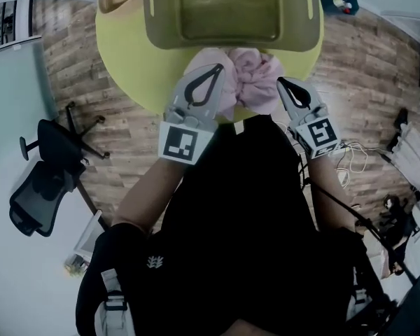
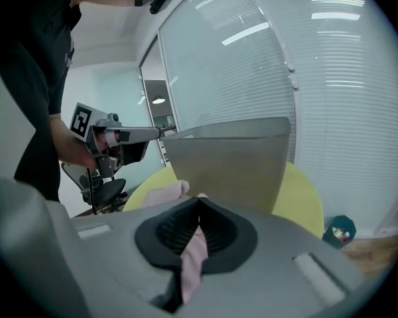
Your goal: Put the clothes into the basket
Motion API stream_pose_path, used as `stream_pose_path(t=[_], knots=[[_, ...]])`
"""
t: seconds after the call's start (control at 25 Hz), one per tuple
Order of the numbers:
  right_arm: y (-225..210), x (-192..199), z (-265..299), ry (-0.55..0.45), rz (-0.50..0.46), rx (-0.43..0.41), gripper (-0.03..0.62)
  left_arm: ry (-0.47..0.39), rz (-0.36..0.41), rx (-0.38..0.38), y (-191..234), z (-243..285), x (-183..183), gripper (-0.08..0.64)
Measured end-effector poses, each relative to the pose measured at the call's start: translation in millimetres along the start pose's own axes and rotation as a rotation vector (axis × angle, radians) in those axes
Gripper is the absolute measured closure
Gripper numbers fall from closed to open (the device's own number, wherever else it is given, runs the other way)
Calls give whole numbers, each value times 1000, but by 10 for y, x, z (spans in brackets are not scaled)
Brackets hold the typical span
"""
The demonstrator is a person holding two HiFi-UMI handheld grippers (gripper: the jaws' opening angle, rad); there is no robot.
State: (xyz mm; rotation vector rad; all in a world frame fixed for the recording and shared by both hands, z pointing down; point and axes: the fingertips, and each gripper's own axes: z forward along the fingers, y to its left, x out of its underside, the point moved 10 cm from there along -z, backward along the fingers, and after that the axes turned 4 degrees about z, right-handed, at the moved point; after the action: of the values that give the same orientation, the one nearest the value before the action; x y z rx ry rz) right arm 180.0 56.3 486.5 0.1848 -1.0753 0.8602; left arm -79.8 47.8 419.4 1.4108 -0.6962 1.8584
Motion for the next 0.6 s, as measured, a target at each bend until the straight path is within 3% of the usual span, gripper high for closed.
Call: stream_pose_path(t=[0.08,0.12,0.2,0.6], knots=[[-5,61,40,21,9,-5,559,12,7,13,17,30,34,555],[-3,77,58,27,16,-9,491,13,8,16,31,41,43,555],[24,93,94,35,29,-23,439,7,11,16,57,60,42,555],[32,457,238,149,53,-72,228,34,12,50,2,159,130,555]])
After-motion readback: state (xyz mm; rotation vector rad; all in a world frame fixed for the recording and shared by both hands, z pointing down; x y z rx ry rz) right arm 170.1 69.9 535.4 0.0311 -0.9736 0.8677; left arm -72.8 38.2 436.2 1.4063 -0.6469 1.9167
